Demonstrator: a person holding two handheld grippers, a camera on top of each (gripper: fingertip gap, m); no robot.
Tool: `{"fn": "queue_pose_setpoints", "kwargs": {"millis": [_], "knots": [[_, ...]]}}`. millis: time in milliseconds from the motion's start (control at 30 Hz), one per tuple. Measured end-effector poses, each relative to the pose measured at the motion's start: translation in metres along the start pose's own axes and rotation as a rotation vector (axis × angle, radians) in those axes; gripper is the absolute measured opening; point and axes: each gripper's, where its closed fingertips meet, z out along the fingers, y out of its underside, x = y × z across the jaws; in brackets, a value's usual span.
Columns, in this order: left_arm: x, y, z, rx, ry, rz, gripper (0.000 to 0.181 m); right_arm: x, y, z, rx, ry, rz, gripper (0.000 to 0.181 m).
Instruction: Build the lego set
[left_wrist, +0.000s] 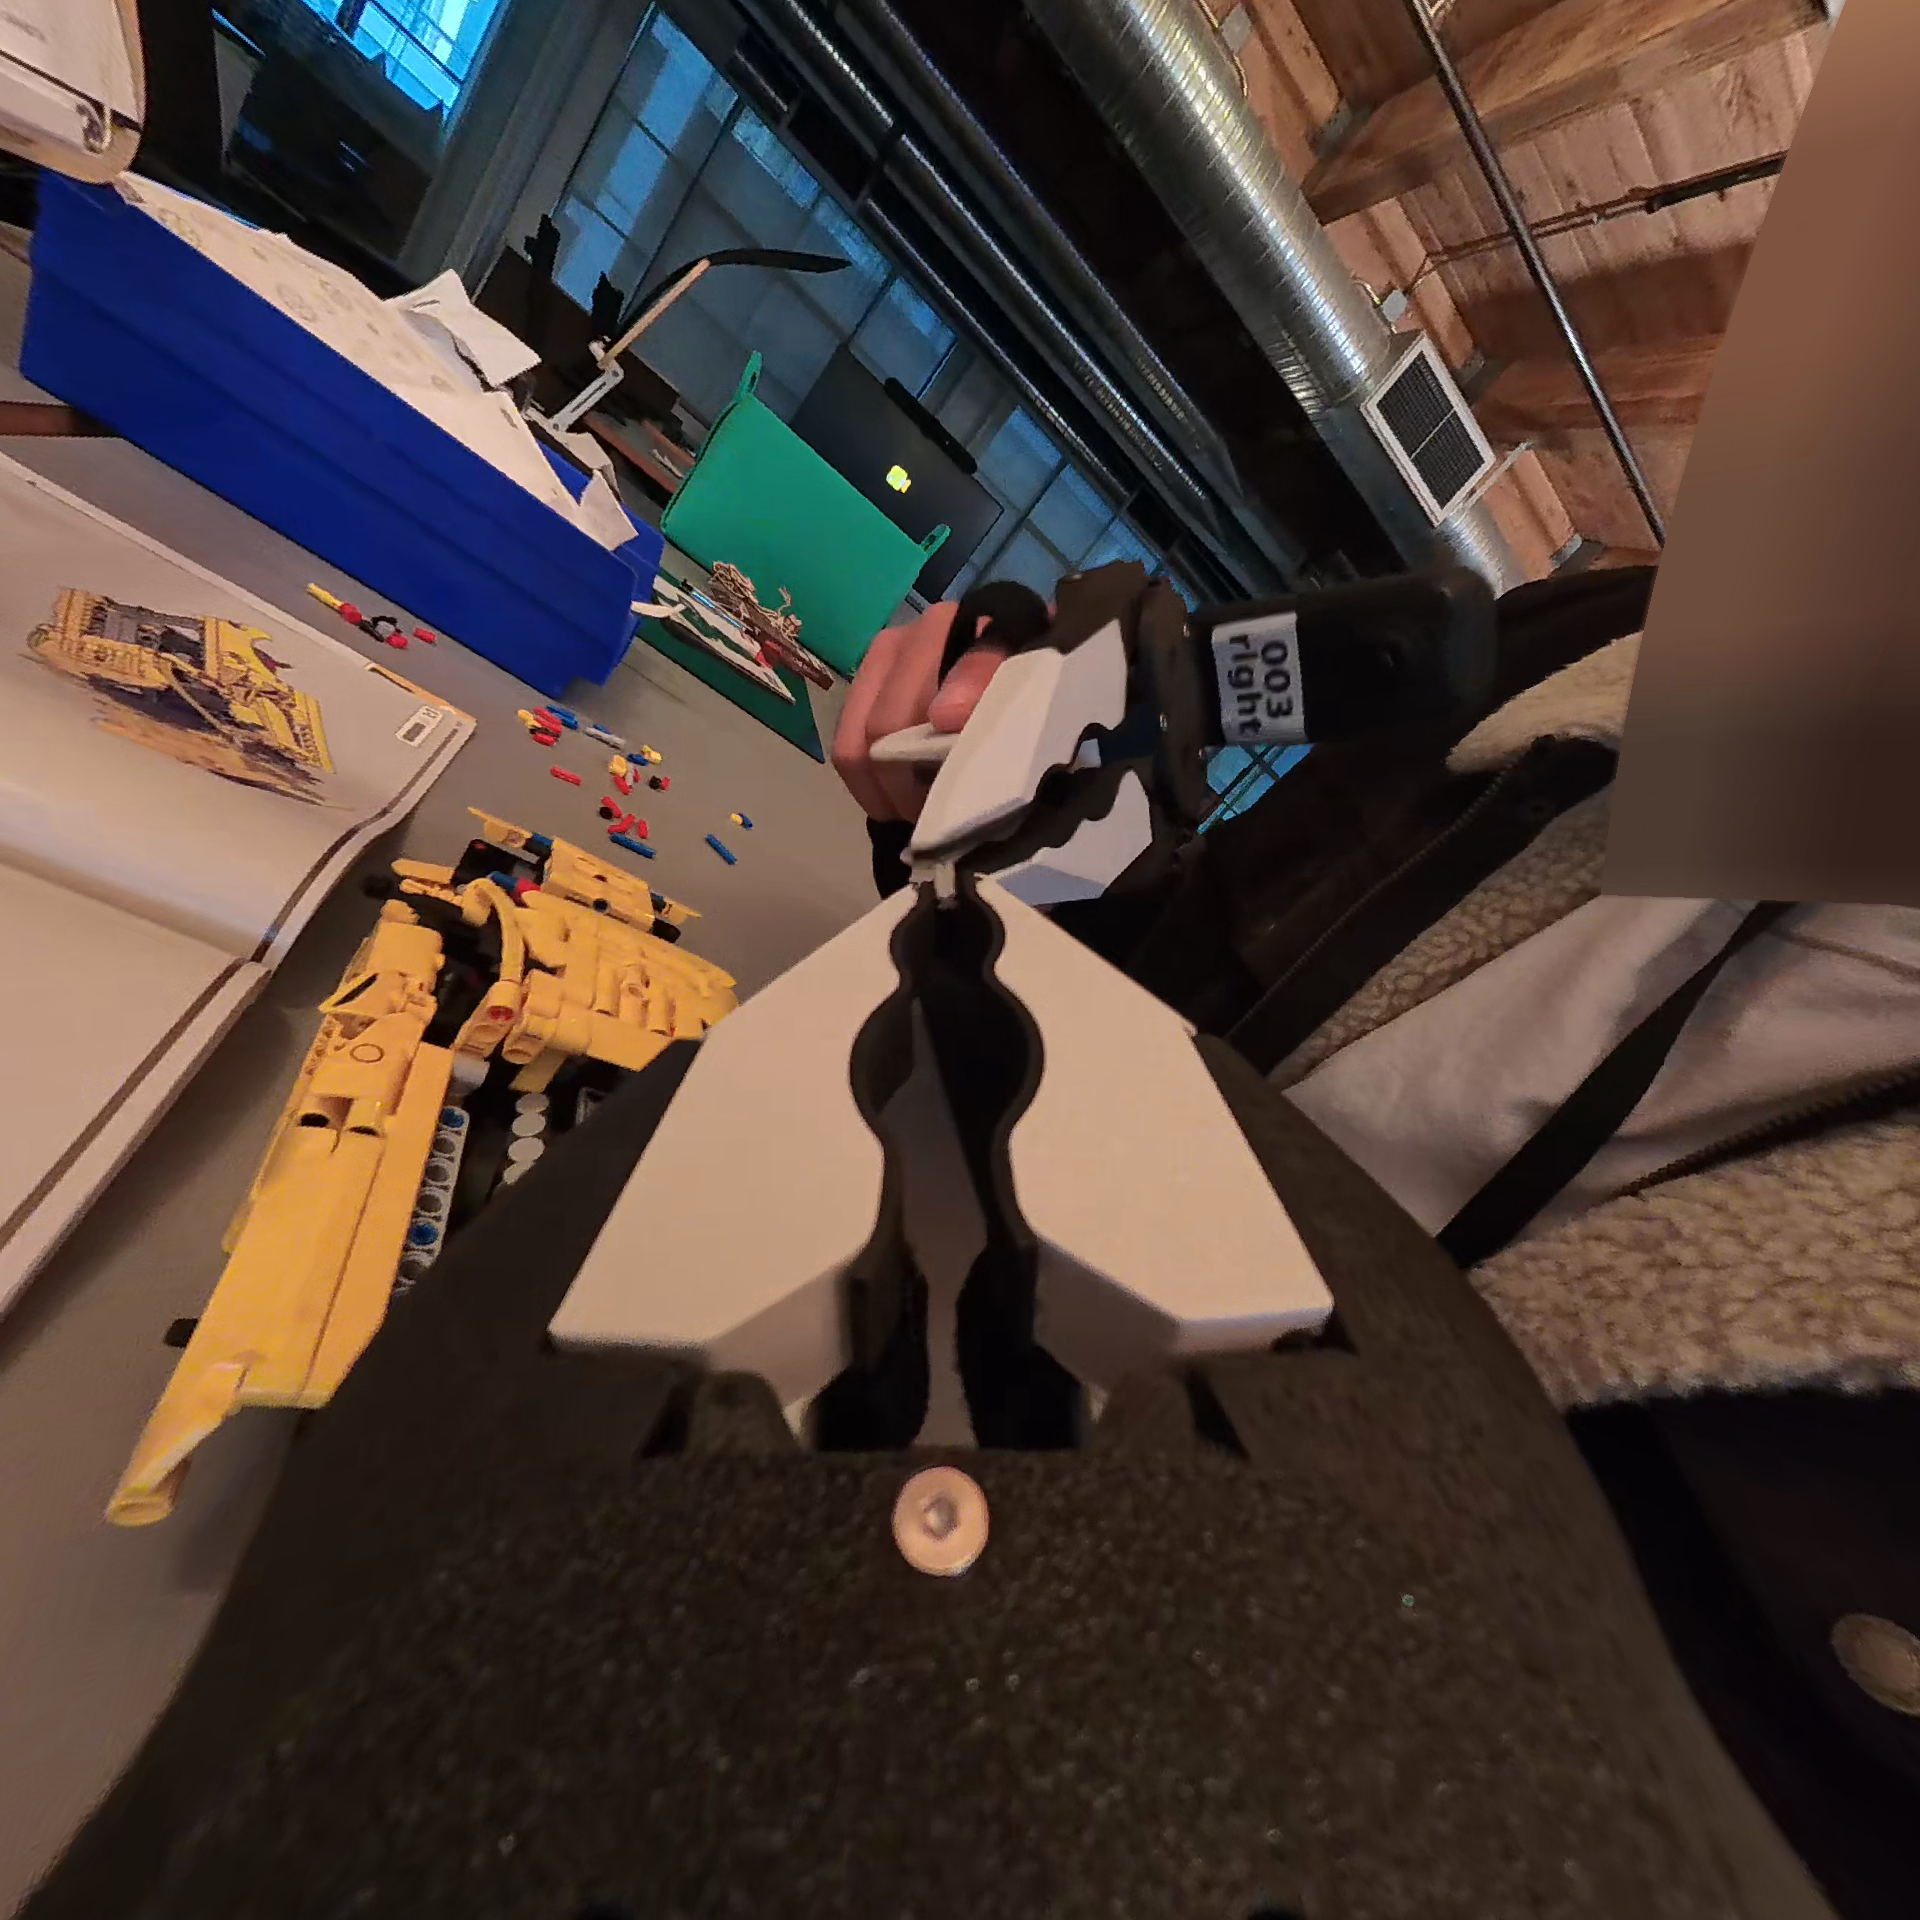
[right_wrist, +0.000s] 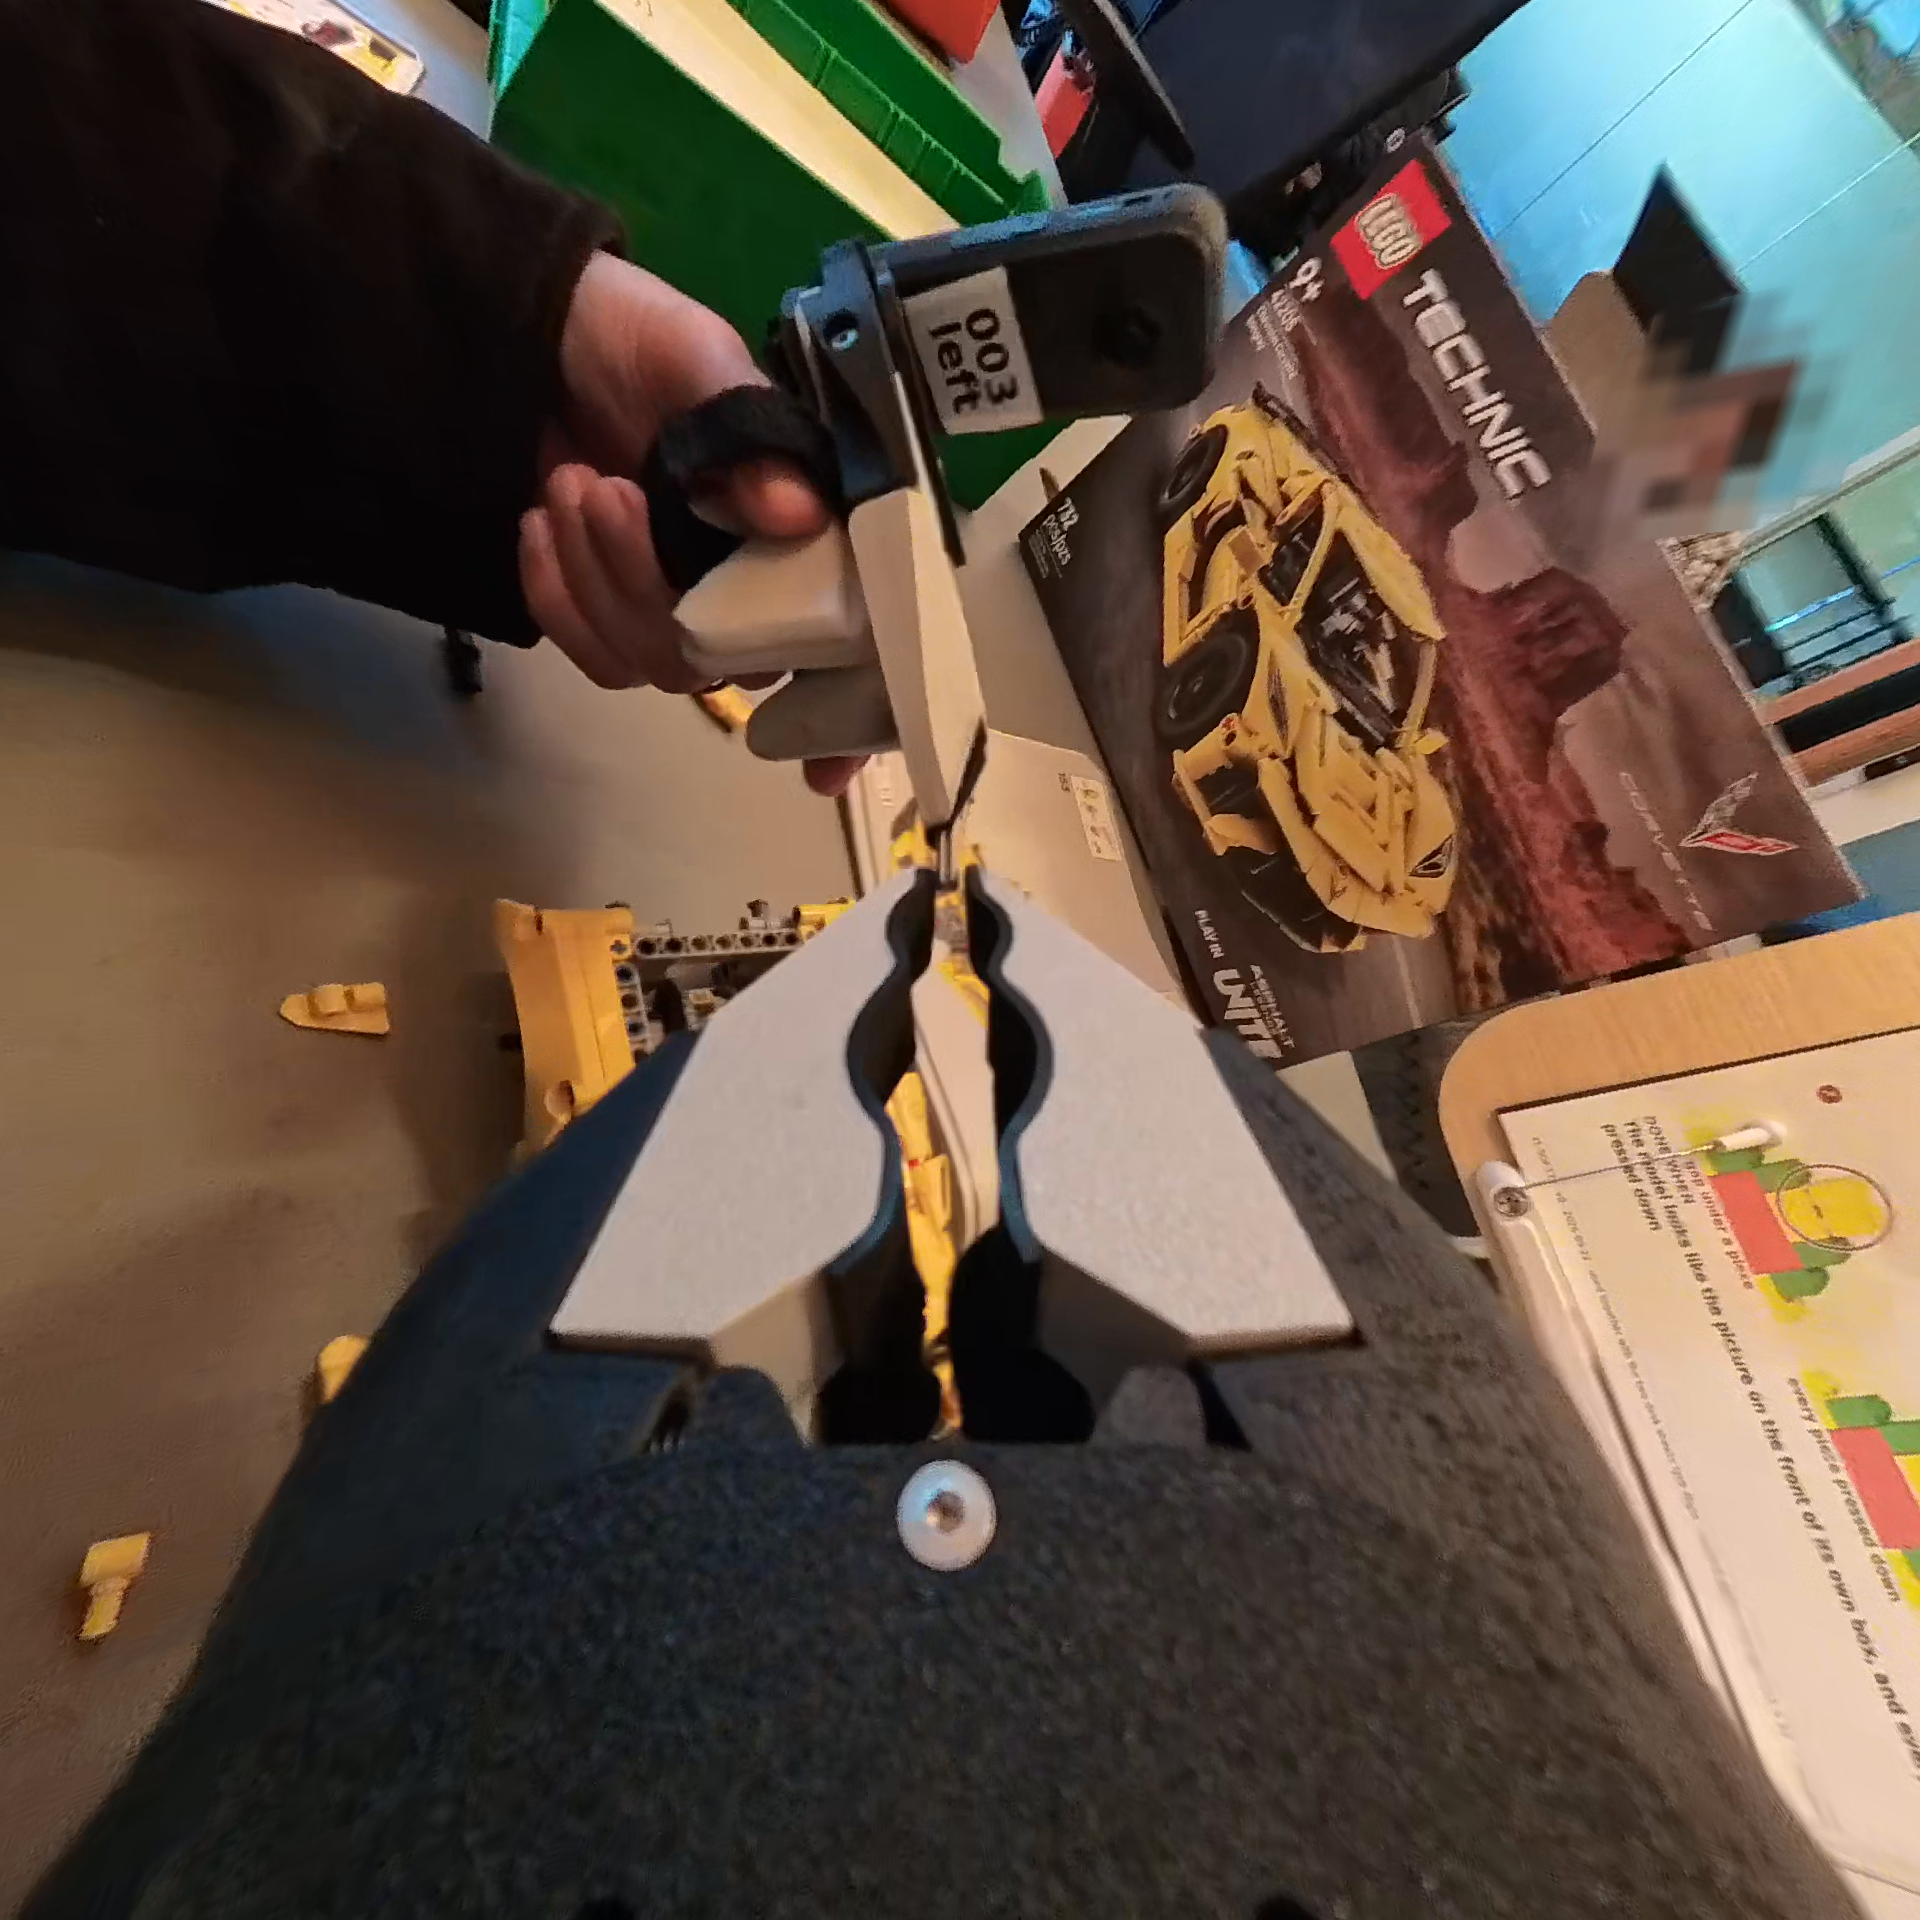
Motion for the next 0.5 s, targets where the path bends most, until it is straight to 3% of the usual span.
{"fn": "queue_pose_setpoints", "kwargs": {"millis": [333,500], "knots": [[0.0033,0.0018,0.0013,-0.009,0.019,-0.004,0.004,-0.0027,-0.0017,-0.0012,0.014,-0.012,0.021,0.003],[0.0,0.0024,0.0014,-0.01,-0.015,0.034,0.004,-0.0048,0.0015,0.001,0.011,-0.127,0.226,0.002]]}}
